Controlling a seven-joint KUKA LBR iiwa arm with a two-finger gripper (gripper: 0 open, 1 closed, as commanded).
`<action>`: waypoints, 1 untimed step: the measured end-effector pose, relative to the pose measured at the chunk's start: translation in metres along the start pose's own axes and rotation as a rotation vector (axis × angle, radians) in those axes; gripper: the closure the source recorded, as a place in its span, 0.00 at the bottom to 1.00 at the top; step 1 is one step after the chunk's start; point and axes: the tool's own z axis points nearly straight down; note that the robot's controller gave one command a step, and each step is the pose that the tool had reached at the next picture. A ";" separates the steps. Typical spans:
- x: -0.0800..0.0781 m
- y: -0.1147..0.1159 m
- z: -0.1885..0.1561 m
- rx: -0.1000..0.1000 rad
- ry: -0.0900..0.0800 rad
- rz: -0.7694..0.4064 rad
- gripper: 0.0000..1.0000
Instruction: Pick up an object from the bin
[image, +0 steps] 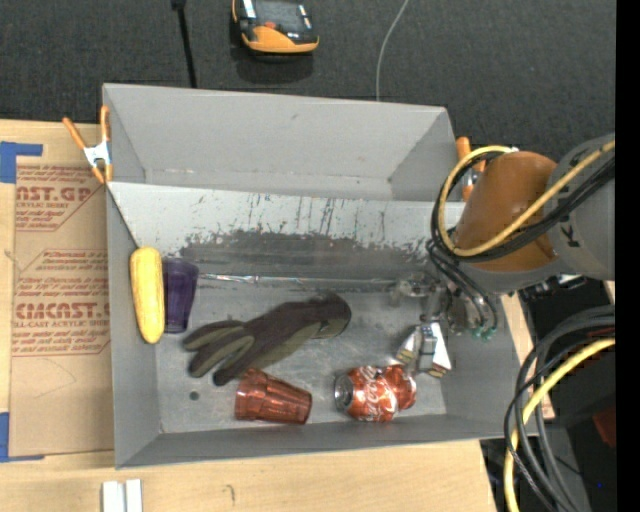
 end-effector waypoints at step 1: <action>-0.013 0.029 0.030 0.000 -0.015 0.064 0.00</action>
Offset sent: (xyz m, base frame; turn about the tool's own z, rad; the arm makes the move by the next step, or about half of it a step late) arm 0.0384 0.0165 -0.0330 0.1580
